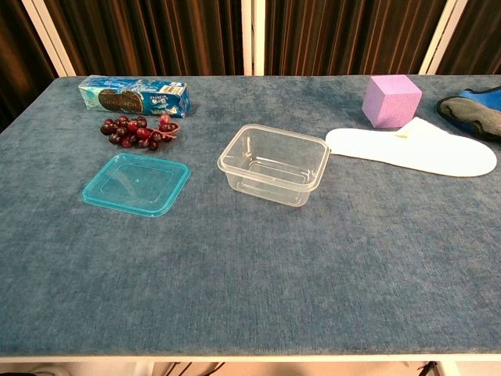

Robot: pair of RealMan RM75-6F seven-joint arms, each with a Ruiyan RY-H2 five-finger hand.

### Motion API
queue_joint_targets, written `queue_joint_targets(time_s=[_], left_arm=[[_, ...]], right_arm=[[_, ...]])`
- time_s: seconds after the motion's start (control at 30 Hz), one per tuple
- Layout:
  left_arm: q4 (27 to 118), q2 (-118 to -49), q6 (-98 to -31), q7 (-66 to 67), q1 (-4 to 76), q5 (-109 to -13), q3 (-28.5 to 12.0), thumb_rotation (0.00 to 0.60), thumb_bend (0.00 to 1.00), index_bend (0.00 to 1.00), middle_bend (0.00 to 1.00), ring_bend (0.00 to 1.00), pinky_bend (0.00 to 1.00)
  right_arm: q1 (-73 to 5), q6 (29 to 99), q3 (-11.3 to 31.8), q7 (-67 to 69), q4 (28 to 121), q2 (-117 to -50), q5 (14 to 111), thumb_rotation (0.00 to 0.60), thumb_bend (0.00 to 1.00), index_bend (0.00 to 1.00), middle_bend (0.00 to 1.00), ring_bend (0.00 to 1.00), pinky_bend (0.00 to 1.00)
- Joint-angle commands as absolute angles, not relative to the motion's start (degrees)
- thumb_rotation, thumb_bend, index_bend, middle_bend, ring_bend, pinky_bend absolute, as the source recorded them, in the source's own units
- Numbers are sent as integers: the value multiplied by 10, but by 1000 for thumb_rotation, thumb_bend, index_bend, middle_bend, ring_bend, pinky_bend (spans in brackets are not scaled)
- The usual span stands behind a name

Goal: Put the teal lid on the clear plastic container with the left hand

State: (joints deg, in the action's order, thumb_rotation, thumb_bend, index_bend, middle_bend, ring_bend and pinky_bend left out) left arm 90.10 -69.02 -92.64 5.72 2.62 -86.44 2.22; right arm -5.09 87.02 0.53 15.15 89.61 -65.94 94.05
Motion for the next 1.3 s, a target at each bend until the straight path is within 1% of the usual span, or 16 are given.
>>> queue_joint_targets(time_s=[0.03, 0.3, 0.37, 0.5, 0.67, 0.73, 0.9, 1.0, 1.1, 1.3], left_arm=[[904, -692, -915, 60, 29, -859, 17, 600, 136, 207, 244, 71, 60], [919, -691, -882, 80, 58, -873, -1, 600, 135, 205, 243, 71, 65], [932, -689, -856, 90, 80, -887, -4, 600, 131, 204, 243, 72, 69], [962, -687, -776, 112, 141, -904, -17, 600, 122, 205, 245, 91, 90], [997, -705, -638, 134, 231, -858, -49, 600, 93, 216, 256, 91, 104], [996, -720, -593, 141, 263, -837, -62, 600, 92, 216, 257, 91, 105], [967, -759, -508, 153, 327, -779, -86, 600, 93, 203, 255, 91, 103], [946, -776, -475, 153, 352, -742, -95, 600, 92, 164, 248, 91, 100], [924, -795, -453, 155, 373, -710, -101, 600, 93, 154, 238, 91, 97], [879, -823, -414, 160, 407, -652, -101, 600, 91, 140, 210, 60, 93]], right_arm=[[-57, 861, 9, 146, 903, -658, 935, 600, 26, 0, 0, 0, 0], [-72, 845, 15, 128, 922, -648, 933, 600, 26, 0, 0, 0, 0], [-74, 844, 17, 126, 925, -646, 934, 600, 26, 0, 0, 0, 0], [-81, 842, 18, 120, 932, -642, 941, 600, 26, 0, 0, 0, 0], [-87, 838, 16, 114, 939, -641, 949, 600, 26, 0, 0, 0, 0], [-86, 839, 15, 114, 939, -641, 948, 600, 26, 0, 0, 0, 0], [-81, 842, 13, 119, 934, -642, 939, 600, 26, 0, 0, 0, 0], [-77, 844, 11, 121, 933, -640, 933, 600, 26, 0, 0, 0, 0], [-73, 847, 11, 125, 929, -641, 929, 600, 26, 0, 0, 0, 0], [-70, 848, 10, 130, 924, -642, 924, 600, 26, 0, 0, 0, 0]])
